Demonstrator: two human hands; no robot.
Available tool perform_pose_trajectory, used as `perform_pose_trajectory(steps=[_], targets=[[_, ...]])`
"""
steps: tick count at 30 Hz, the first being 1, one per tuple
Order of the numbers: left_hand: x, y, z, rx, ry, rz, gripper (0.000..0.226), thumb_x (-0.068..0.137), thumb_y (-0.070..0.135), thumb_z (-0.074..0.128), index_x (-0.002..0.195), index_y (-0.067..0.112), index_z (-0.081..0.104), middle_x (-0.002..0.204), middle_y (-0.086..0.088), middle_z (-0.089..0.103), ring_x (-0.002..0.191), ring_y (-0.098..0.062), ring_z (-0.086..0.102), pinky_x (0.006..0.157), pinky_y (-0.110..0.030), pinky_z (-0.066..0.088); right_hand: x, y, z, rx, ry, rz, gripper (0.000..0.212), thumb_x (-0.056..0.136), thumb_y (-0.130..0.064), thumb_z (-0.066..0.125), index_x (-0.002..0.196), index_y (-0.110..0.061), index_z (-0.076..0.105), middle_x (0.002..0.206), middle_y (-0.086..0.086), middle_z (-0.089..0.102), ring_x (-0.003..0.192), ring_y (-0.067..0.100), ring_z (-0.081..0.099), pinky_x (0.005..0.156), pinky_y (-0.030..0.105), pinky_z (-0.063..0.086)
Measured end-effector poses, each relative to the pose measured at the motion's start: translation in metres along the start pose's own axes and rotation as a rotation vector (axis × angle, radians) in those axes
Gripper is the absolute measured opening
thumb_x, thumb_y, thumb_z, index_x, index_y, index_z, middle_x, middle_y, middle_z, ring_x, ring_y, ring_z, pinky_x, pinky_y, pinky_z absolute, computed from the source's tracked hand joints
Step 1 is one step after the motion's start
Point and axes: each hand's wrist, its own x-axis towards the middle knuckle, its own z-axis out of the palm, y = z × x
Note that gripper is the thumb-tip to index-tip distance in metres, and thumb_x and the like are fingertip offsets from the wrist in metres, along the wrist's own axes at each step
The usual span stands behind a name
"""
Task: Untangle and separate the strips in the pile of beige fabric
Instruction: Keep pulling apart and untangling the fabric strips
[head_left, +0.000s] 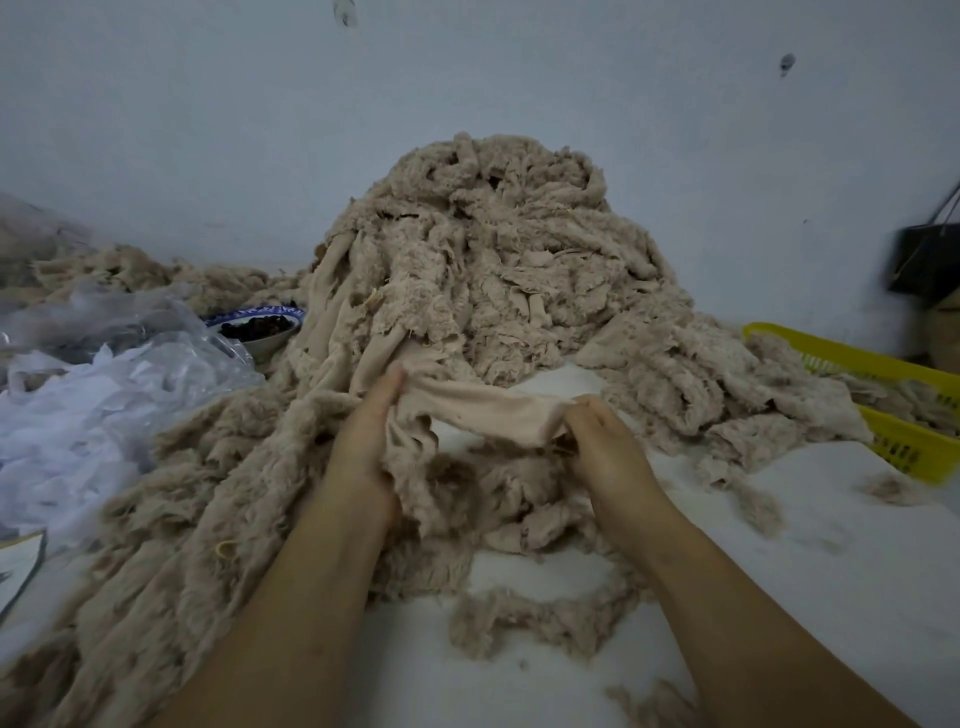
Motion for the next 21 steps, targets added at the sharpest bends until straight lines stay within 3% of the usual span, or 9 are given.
perform_pose_trajectory(steps=[2,5,7,9,13,15,17,19,21], targets=[[-0.005,-0.006,0.006,0.244,0.046,-0.001,0.044,0.089,0.053,0.062,0.089,0.012,0.080,0.082,-0.012,0.076,0.069,-0.026,0.073,0.057,-0.030,0.057,-0.002,-0.004,0.000,0.163,-0.049,0.011,0.019,0.080,-0.037,0.052,0.065,-0.034,0.063,0.075,-0.006,0.068,0.073,0.012,0.067,0.074,0.036,0.053],[-0.014,-0.012,0.015,0.606,-0.042,0.063,0.061,0.073,0.079,0.049,0.091,0.030,0.080,0.086,0.001,0.078,0.083,-0.014,0.075,0.076,-0.032,0.055,-0.007,-0.006,0.006,0.242,-0.119,-0.031,0.020,0.086,-0.038,0.052,0.069,-0.036,0.063,0.071,-0.003,0.066,0.064,0.011,0.063,0.059,0.028,0.052],[-0.021,-0.014,0.020,0.741,-0.114,0.105,0.037,0.066,0.083,0.049,0.071,0.055,0.073,0.071,0.024,0.072,0.071,0.007,0.069,0.069,-0.021,0.050,-0.008,-0.007,0.009,0.239,-0.134,-0.061,0.017,0.090,-0.039,0.053,0.077,-0.034,0.064,0.079,0.001,0.069,0.071,0.013,0.066,0.062,0.030,0.054],[-0.023,-0.016,0.021,0.818,-0.208,0.081,0.023,0.071,0.076,0.058,0.066,0.057,0.071,0.068,0.026,0.070,0.066,0.011,0.067,0.058,-0.013,0.050,-0.009,-0.008,0.011,0.198,-0.107,-0.089,0.018,0.096,-0.038,0.053,0.082,-0.033,0.063,0.085,0.002,0.071,0.078,0.017,0.067,0.071,0.038,0.055],[-0.018,-0.023,0.017,0.802,-0.233,0.059,0.041,0.083,0.051,0.071,0.095,0.012,0.076,0.090,-0.012,0.077,0.088,-0.025,0.074,0.076,-0.030,0.061,-0.011,-0.008,0.014,0.069,-0.029,-0.130,0.023,0.103,-0.031,0.048,0.084,-0.033,0.061,0.082,0.003,0.068,0.077,0.023,0.065,0.073,0.044,0.056],[-0.015,-0.023,0.016,0.757,-0.140,0.149,0.034,0.090,0.045,0.066,0.085,0.013,0.075,0.085,-0.015,0.075,0.082,-0.025,0.073,0.069,-0.026,0.060,-0.012,-0.008,0.014,-0.019,-0.022,-0.149,0.022,0.103,-0.035,0.048,0.085,-0.036,0.060,0.077,0.003,0.067,0.067,0.025,0.062,0.066,0.045,0.053],[-0.012,-0.018,0.013,0.565,-0.044,0.182,0.035,0.096,0.039,0.060,0.071,0.020,0.075,0.077,-0.012,0.074,0.070,-0.019,0.071,0.058,-0.024,0.056,-0.009,-0.005,0.014,-0.111,-0.059,-0.162,0.019,0.103,-0.039,0.048,0.089,-0.035,0.060,0.056,-0.007,0.056,0.047,0.011,0.047,0.053,0.035,0.039],[-0.009,-0.010,0.008,0.316,0.017,0.130,0.035,0.099,0.035,0.056,0.075,0.016,0.074,0.081,-0.013,0.071,0.063,-0.018,0.067,0.052,-0.024,0.055,-0.006,-0.002,0.011,-0.154,-0.054,-0.166,0.019,0.103,-0.040,0.047,0.093,-0.033,0.062,0.048,-0.013,0.046,0.041,0.005,0.034,0.049,0.028,0.031],[-0.007,-0.007,0.005,0.159,0.017,0.066,0.034,0.100,0.031,0.055,0.082,0.009,0.073,0.090,-0.013,0.070,0.064,-0.019,0.068,0.051,-0.025,0.056,-0.007,-0.001,0.007,-0.125,-0.033,-0.154,0.027,0.102,-0.046,0.046,0.089,-0.034,0.066,0.047,-0.013,0.043,0.040,0.005,0.034,0.045,0.026,0.032]])
